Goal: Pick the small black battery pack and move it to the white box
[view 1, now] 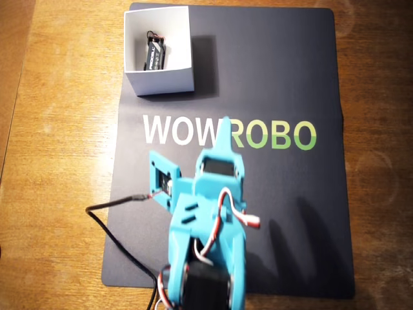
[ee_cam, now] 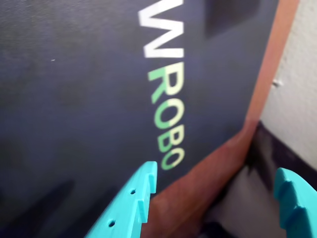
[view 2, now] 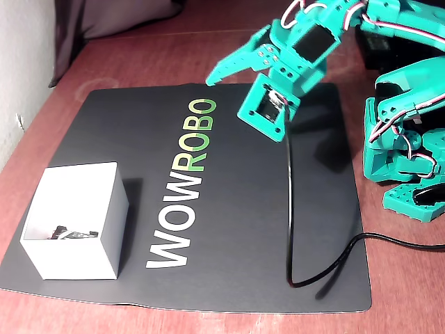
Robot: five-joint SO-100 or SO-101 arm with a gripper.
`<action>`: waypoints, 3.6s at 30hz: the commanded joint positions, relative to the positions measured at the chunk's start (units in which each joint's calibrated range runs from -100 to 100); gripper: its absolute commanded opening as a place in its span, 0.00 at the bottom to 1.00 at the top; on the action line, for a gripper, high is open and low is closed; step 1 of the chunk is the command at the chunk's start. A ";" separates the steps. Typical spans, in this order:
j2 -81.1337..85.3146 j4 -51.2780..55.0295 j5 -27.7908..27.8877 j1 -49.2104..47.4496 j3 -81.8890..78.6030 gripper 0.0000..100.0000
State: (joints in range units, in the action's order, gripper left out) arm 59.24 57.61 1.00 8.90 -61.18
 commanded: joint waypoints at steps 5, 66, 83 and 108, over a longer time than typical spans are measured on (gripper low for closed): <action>11.65 0.06 0.22 -0.16 -9.07 0.27; 37.34 16.27 0.33 -12.01 -29.75 0.13; 37.34 16.18 0.33 -12.13 -29.75 0.01; 37.34 16.18 0.33 -12.13 -29.75 0.01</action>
State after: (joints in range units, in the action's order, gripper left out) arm 96.78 73.31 1.10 -3.21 -90.91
